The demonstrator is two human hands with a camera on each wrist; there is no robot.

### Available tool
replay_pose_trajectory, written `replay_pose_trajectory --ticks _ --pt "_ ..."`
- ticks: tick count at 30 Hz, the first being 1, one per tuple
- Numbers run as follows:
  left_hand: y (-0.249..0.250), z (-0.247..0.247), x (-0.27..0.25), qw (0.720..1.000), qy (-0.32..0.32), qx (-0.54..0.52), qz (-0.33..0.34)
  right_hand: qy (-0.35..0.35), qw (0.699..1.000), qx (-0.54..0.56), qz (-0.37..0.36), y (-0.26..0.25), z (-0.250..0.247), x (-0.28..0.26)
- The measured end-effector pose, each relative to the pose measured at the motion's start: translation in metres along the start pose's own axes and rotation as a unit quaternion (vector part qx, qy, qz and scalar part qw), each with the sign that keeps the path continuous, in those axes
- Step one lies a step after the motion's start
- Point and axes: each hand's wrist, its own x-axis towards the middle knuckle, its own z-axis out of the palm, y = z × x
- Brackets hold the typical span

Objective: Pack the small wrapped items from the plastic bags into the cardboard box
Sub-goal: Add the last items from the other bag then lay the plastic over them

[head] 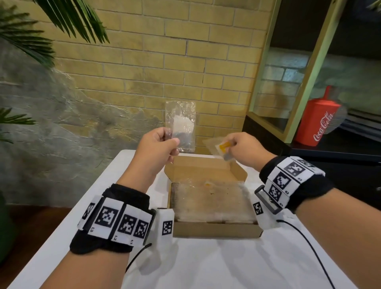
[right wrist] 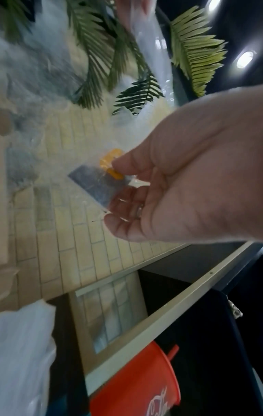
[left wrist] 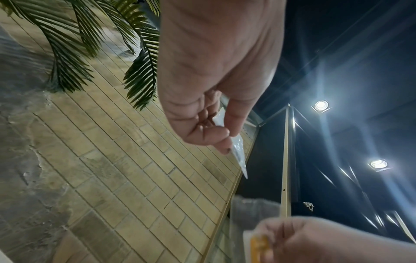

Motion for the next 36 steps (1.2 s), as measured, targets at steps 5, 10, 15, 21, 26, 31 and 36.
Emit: replay_pose_trajectory --ticks 5,10,15,21,26,31,36 --pt "-0.001 0.001 -0.001 0.999 -0.029 0.026 -0.009 -0.182 0.968 -0.172 -0.016 0.004 0.02 -0.005" --pt "-0.001 0.002 -0.002 0.998 -0.041 0.04 -0.005 -0.204 0.945 -0.253 -0.045 -0.002 0.029 -0.002" --pt "0.001 -0.001 -0.004 0.998 -0.039 0.048 0.009 -0.115 0.968 -0.21 -0.079 -0.012 0.01 0.006" --pt "0.0 0.001 -0.002 0.998 -0.033 0.053 0.005 -0.227 0.919 -0.31 -0.088 -0.008 0.024 0.002" --pt "0.001 0.003 -0.004 0.998 -0.039 0.052 0.006 -0.258 0.939 -0.224 -0.033 -0.006 0.028 -0.003" --pt "0.0 0.002 -0.003 0.997 -0.045 0.055 0.009 -0.347 0.91 -0.226 -0.021 0.004 0.031 -0.019" --pt "-0.002 0.003 -0.003 0.996 -0.048 0.072 0.009 -0.348 0.911 -0.22 -0.025 0.013 0.05 -0.038"
